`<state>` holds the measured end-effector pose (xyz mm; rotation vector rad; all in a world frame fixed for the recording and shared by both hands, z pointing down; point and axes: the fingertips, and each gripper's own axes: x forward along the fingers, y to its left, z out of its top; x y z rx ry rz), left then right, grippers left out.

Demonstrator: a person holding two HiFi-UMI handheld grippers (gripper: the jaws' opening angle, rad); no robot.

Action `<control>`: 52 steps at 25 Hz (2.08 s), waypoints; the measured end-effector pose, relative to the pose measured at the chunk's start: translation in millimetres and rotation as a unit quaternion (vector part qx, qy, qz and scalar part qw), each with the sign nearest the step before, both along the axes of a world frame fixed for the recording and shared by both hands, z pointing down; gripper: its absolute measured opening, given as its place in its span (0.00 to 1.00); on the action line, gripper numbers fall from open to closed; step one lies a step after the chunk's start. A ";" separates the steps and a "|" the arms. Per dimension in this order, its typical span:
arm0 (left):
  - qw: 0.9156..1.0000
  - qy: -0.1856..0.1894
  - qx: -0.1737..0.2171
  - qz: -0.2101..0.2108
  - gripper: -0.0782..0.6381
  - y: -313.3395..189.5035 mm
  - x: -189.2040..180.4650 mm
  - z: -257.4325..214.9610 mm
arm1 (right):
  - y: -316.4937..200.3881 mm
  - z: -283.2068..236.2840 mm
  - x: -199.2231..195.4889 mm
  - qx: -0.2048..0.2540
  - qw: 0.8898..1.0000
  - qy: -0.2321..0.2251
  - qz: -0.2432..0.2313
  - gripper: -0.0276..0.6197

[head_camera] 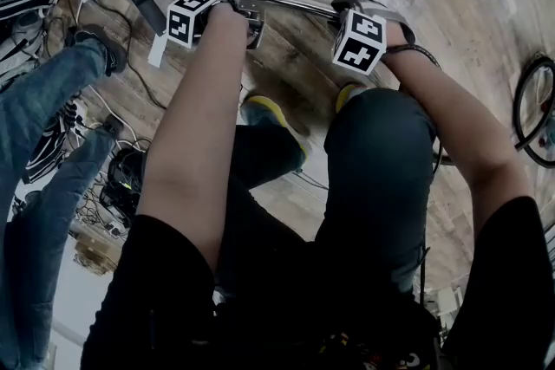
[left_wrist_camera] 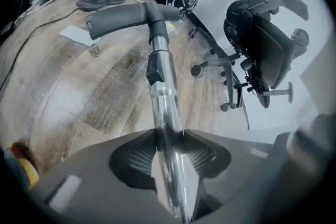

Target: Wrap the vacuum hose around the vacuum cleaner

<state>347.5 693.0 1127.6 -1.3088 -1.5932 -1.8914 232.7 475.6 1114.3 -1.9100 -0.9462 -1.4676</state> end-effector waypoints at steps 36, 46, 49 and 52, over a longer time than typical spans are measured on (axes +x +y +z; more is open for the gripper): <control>0.992 -0.070 -0.080 0.067 0.33 -82.5 5.7 -547.5 | -81.2 -492.1 27.0 -0.039 0.994 0.003 0.100 0.31; 0.972 -0.106 -0.173 0.117 0.33 -115.8 -1.8 -700.9 | -105.3 -603.3 29.7 -0.110 0.986 -0.007 0.127 0.31; 0.964 -0.120 -0.196 0.132 0.33 -121.0 -12.5 -738.4 | -104.3 -628.6 18.8 -0.138 0.982 -0.019 0.131 0.31; 0.955 -0.133 -0.215 0.158 0.33 -131.0 -28.1 -772.9 | -109.3 -652.6 5.5 -0.158 0.977 -0.027 0.142 0.31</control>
